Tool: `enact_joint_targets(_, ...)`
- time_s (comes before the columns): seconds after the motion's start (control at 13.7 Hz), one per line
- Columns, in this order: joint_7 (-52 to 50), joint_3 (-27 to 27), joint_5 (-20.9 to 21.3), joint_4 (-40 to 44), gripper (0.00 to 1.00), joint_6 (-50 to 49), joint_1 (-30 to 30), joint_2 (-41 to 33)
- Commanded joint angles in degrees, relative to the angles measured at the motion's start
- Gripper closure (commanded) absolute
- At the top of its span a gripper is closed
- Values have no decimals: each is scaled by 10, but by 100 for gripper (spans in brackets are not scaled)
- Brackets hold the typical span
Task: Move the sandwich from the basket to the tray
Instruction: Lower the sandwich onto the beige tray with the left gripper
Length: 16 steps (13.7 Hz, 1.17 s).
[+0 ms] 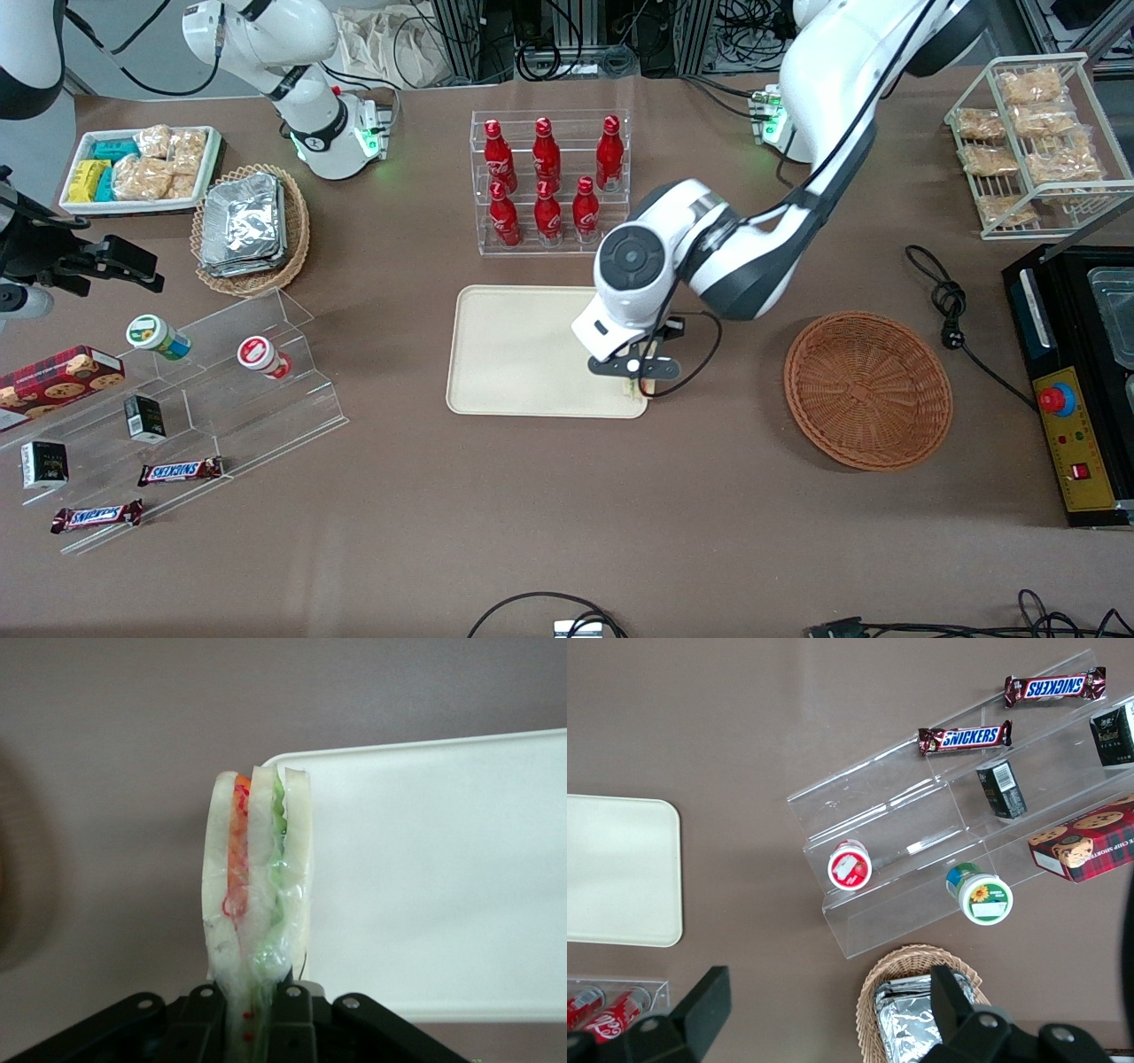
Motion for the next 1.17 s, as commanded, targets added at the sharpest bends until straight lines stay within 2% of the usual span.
enact_joint_targets(0.0, -29, 1, 25, 23, 100, 30, -21, 52)
enact_joint_targets(0.22, -34, 1, 35, 23, 100, 35, -31, 67)
enact_joint_targets(0.44, -70, 1, 65, 20, 96, 68, -44, 91)
enact_joint_targets(0.51, -76, 1, 72, 21, 83, 68, -44, 94)
enact_joint_targets(0.59, -78, 1, 73, 21, 35, 68, -44, 94)
enact_joint_targets(0.66, -79, 1, 77, 22, 0, 68, -45, 94)
enact_joint_targets(0.8, -80, 1, 87, 21, 0, 68, -44, 90)
enact_joint_targets(0.95, -86, 1, 79, 21, 0, 62, -39, 83)
enact_joint_targets(1.1, -127, 1, 79, 19, 0, 60, -37, 61)
